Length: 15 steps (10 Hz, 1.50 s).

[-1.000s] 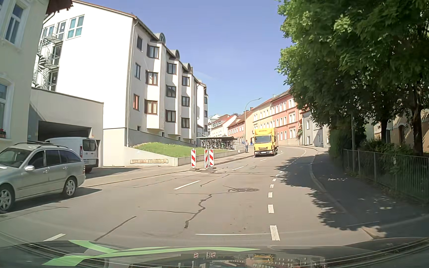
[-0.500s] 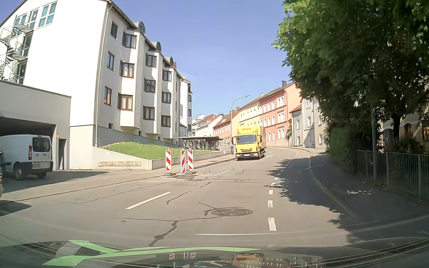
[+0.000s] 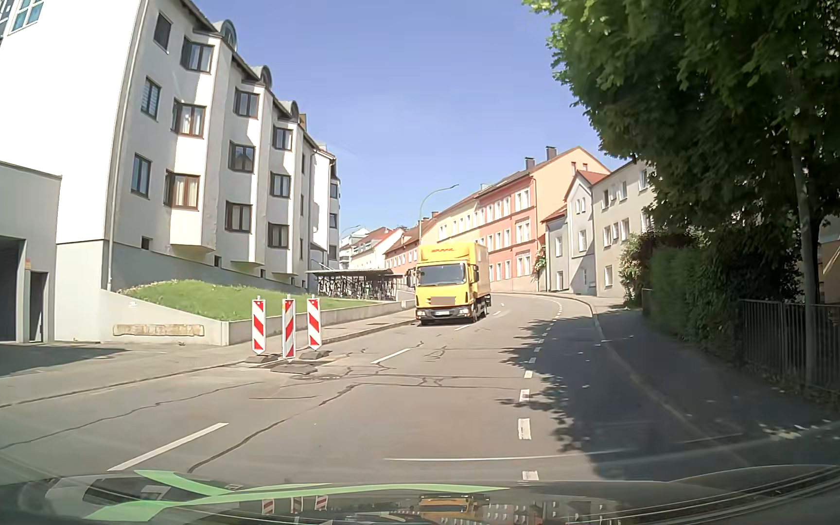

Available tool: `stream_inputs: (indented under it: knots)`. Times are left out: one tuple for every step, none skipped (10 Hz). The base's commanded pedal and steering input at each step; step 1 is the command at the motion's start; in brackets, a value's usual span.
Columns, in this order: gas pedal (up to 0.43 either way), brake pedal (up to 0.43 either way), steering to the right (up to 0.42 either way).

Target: Follow the waypoints while adhering to traffic rules and regulations

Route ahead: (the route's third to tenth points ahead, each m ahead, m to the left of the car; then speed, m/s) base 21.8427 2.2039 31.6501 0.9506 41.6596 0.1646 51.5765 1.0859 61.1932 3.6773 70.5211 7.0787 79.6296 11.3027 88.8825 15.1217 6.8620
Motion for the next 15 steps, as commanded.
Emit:
stream_inputs:
  knots:
    - [0.110, 0.000, 0.070]
    - [0.110, 0.000, 0.071]
    - [0.110, 0.000, 0.071]
    - [0.110, 0.000, 0.071]
    - [0.130, 0.000, 0.068]
    - [0.130, 0.000, 0.067]
    - [0.138, 0.000, 0.066]
    - [0.197, 0.000, 0.060]
    - [0.197, 0.000, 0.055]
    - [0.209, 0.000, 0.049]
    - [0.209, 0.000, 0.046]
    - [0.209, 0.000, 0.045]
    - [0.209, 0.000, 0.046]
    - [0.209, 0.000, 0.046]
    - [0.209, 0.000, 0.045]
